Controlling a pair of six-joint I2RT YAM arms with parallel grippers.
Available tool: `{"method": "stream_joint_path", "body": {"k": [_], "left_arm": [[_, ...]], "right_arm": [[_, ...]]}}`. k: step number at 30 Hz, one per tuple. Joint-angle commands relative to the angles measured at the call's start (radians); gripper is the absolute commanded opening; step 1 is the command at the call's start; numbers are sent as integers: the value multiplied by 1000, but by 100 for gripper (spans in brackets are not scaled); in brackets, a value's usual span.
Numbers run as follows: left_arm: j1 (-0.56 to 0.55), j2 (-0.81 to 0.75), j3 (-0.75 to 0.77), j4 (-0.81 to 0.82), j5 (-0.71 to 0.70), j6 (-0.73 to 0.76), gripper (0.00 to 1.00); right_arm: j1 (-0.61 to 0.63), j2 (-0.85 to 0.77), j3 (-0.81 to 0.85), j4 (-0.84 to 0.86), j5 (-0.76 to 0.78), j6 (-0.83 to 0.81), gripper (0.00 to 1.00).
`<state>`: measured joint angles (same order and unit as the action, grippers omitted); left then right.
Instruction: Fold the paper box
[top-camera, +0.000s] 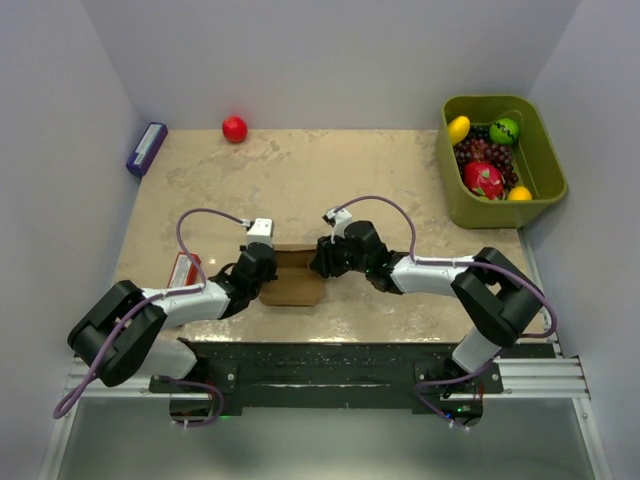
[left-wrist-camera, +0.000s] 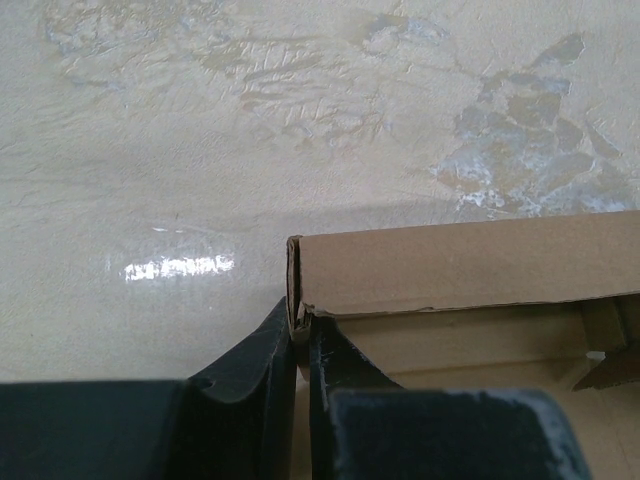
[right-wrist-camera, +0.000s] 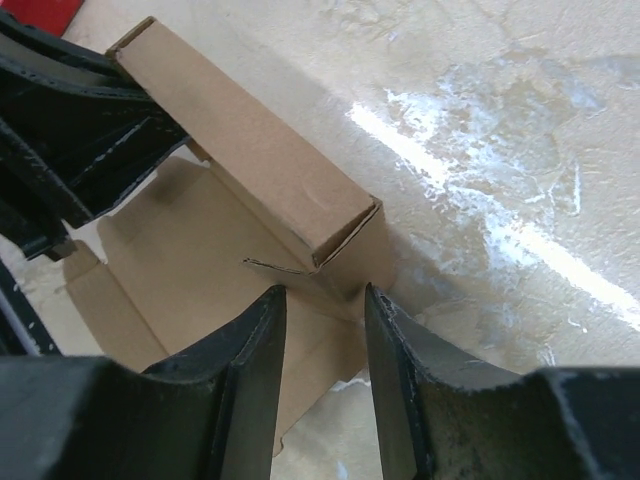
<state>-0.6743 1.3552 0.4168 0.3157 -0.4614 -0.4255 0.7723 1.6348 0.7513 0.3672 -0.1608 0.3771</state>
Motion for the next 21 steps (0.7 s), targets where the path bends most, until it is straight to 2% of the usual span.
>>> {"method": "stream_joint_path", "body": {"k": [1, 15, 21], "left_arm": [[7, -11, -16, 6, 32, 19, 0], [7, -7, -23, 29, 66, 42, 0], [7, -13, -23, 29, 64, 39, 0]], "right_arm": [[4, 7, 34, 62, 72, -47, 39], [47, 60, 42, 125, 253, -64, 31], [71, 80, 66, 79, 380, -35, 23]]}}
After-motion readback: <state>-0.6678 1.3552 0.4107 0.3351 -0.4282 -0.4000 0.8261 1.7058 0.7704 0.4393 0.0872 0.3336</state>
